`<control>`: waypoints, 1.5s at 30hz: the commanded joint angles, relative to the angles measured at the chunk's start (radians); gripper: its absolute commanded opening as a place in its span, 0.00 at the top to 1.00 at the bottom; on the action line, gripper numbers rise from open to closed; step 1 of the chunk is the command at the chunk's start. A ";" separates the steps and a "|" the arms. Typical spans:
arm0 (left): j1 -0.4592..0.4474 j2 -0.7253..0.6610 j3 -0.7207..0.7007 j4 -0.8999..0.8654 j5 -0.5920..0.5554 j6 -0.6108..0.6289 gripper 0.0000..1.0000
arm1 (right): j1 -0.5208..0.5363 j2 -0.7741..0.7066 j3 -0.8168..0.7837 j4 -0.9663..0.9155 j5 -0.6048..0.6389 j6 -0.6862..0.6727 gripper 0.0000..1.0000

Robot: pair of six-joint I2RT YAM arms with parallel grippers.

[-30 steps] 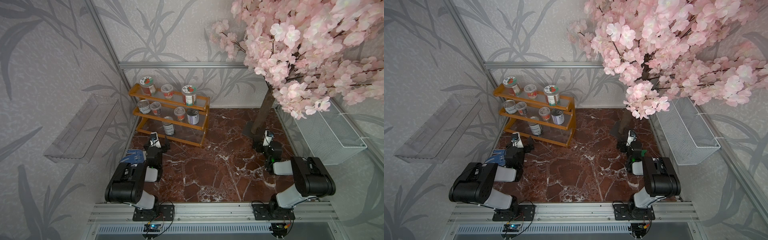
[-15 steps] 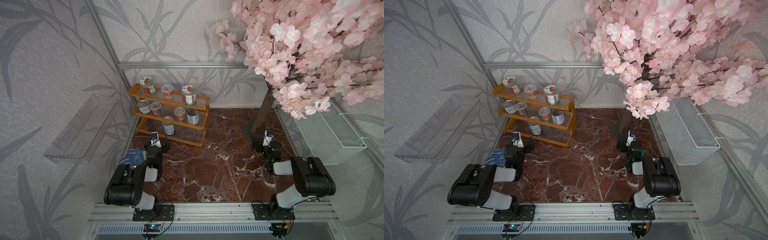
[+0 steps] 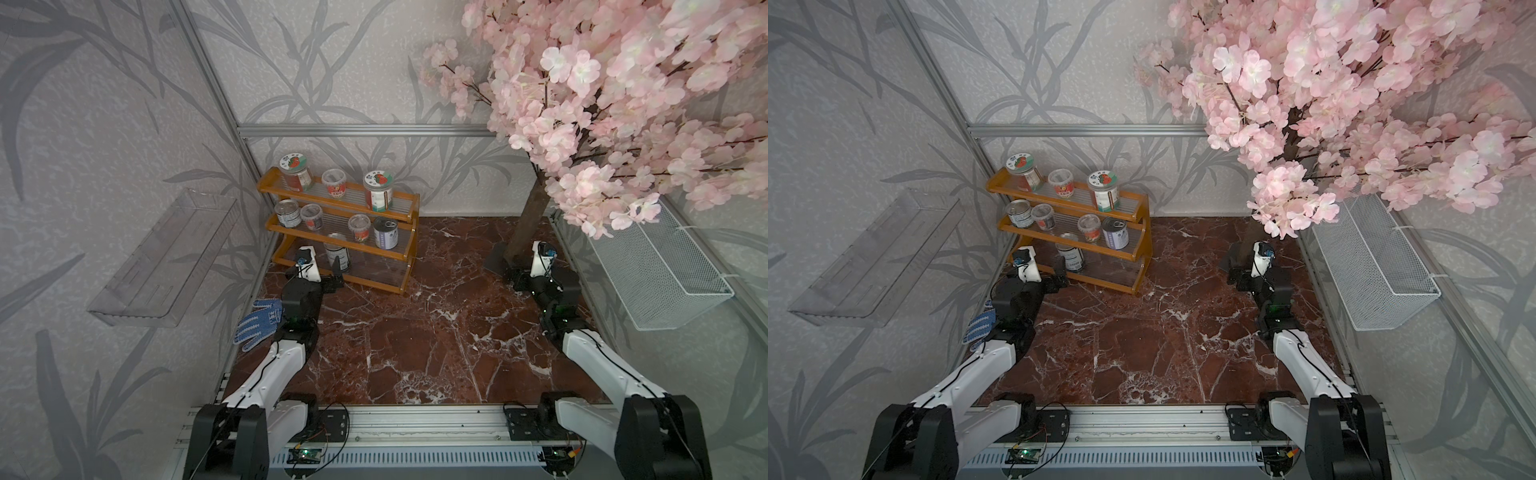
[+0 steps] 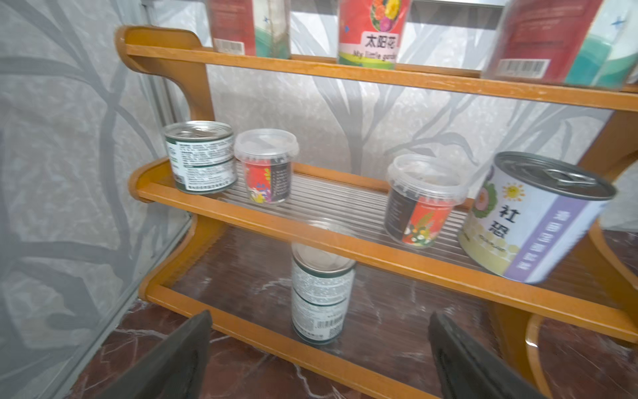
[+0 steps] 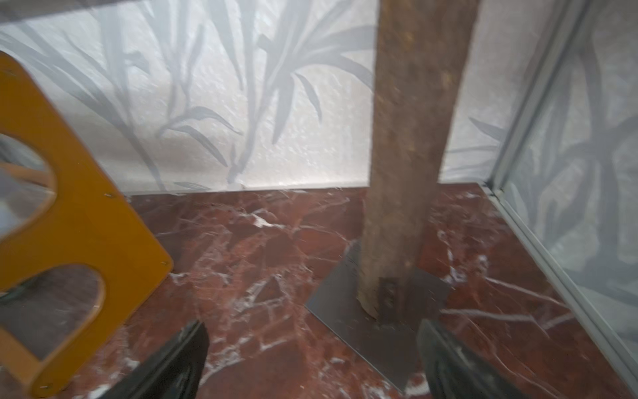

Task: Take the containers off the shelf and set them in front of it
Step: Move the shelf to the center of the board.

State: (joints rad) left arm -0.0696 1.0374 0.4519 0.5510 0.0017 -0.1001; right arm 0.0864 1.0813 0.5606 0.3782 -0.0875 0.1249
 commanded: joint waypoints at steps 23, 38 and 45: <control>-0.016 -0.045 0.197 -0.408 0.441 -0.192 0.00 | 0.670 0.542 0.794 -0.691 0.435 0.438 0.01; 0.053 -0.190 0.076 -0.383 0.426 -0.243 0.00 | 0.757 0.906 1.210 -0.841 0.683 0.408 0.14; 0.054 -0.193 0.076 -0.388 0.427 -0.231 0.00 | 0.752 0.997 1.306 -0.841 0.725 0.377 0.22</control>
State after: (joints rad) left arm -0.0208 0.8581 0.5320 0.1562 0.4213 -0.3340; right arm 0.8413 2.0441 1.8339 -0.4168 0.5949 0.5152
